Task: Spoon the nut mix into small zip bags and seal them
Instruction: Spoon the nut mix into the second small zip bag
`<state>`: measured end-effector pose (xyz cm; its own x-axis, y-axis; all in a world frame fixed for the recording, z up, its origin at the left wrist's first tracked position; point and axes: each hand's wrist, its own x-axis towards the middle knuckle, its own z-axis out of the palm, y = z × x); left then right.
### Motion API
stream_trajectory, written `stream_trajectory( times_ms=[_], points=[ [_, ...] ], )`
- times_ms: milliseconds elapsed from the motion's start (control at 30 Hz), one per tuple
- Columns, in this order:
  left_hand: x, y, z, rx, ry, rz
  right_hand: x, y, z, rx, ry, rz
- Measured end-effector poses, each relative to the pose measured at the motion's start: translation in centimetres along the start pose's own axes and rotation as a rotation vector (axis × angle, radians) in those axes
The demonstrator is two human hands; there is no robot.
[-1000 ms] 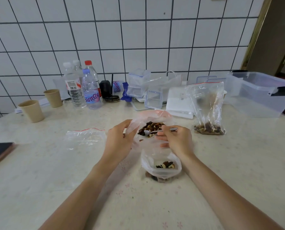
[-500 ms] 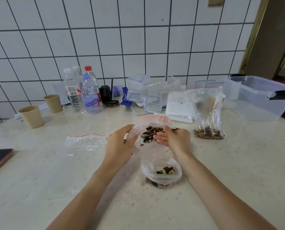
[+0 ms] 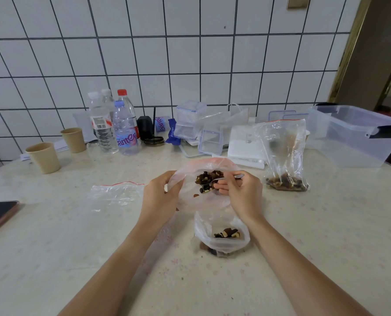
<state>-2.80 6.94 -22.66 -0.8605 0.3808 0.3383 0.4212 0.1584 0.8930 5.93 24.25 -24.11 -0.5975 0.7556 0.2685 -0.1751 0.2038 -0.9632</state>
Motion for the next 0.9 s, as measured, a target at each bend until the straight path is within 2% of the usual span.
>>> stream_trajectory(
  times_ms=[600,733,900],
  points=[
    [0.2,0.2,-0.1,-0.023,0.076,-0.081,-0.2,-0.7,-1.3,0.227,-0.109,0.273],
    [0.3,0.4,-0.6,0.053,0.089,-0.099,-0.7,-1.4,-2.0,0.189,-0.129,0.263],
    [0.3,0.8,-1.1,0.189,0.09,0.004,-1.5,-3.1,-3.4,0.143,-0.145,0.225]
  ],
)
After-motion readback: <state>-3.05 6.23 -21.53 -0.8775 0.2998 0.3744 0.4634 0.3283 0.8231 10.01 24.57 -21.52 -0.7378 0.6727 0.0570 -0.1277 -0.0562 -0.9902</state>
